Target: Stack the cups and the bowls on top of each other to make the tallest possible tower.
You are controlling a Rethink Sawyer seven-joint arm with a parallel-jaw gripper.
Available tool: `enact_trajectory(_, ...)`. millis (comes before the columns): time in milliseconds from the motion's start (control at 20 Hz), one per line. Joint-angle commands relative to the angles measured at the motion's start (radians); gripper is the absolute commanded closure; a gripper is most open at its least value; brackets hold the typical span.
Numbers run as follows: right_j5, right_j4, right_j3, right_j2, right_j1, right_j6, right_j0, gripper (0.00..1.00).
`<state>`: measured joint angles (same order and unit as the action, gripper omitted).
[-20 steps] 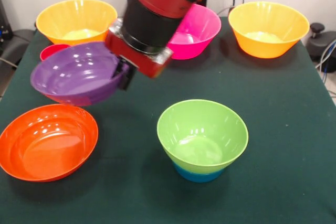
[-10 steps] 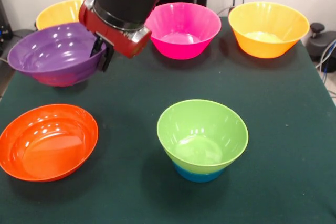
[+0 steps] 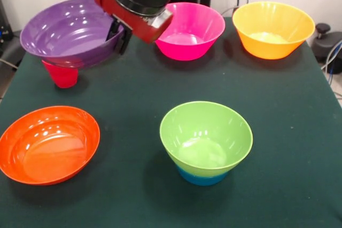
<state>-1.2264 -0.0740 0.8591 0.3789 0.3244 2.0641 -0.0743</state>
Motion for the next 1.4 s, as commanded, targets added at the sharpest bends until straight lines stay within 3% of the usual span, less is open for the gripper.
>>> enact_trajectory(50, -0.224, -0.052, -0.25, -0.081, -0.103, -0.119, 0.03, 1.0)
enact_trajectory(450, -0.383, -0.015, -0.565, -0.081, -0.26, -0.114, 0.052, 1.0)
enact_trajectory(800, -0.49, 0.061, -0.787, -0.013, -0.387, -0.066, 0.07, 1.0)
enact_trajectory(1100, -0.502, 0.224, -0.902, 0.141, -0.491, 0.02, 0.07, 1.0)
enact_trajectory(1400, -0.465, 0.489, -0.936, 0.417, -0.557, 0.087, 0.048, 1.0)
